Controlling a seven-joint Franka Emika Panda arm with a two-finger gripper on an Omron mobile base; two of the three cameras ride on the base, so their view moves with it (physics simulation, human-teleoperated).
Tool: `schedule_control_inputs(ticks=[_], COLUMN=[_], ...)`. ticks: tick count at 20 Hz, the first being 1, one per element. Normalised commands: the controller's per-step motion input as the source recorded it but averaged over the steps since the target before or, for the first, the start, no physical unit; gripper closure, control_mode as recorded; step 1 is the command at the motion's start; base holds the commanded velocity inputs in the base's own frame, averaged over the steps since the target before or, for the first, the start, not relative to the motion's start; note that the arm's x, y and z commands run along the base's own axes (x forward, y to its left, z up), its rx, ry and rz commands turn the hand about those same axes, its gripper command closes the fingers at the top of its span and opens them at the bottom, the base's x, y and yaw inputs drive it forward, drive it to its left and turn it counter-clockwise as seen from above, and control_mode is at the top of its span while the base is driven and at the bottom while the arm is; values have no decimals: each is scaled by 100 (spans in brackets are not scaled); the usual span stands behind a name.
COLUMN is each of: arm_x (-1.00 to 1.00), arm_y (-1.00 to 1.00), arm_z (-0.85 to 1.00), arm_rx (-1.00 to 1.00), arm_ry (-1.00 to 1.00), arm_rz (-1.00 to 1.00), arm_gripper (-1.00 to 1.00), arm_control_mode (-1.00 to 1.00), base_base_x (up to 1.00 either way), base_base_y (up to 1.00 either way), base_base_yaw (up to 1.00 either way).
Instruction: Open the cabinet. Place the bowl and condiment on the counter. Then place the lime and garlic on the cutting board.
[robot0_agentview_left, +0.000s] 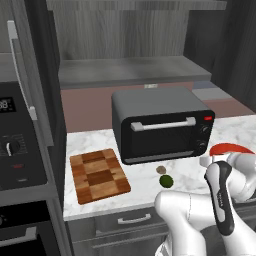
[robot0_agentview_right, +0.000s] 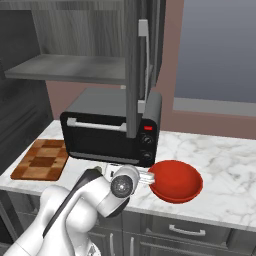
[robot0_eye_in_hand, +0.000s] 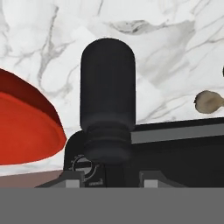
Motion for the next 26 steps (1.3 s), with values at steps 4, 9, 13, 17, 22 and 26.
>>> schedule_control_inputs(ticks=[4, 9, 13, 17, 22, 26], arm_x=[0, 0, -17, -43, -35, -3], arm_y=[0, 0, 0, 8, 30, 50], arm_z=[0, 0, 1, 15, 22, 31], arm_rx=[0, -2, -5, -10, -10, -5], arm_ry=[0, 0, 4, 8, 4, 0], arm_rz=[0, 0, 0, 6, 12, 10], arm_gripper=[-100, -100, -100, -100, -100, -100], arm_control_mode=[-100, -100, -100, -100, -100, -100], base_base_x=[0, 0, 0, 0, 0, 0], base_base_y=[0, 0, 0, 0, 0, 0], base_base_yaw=[0, 0, 0, 0, 0, 0])
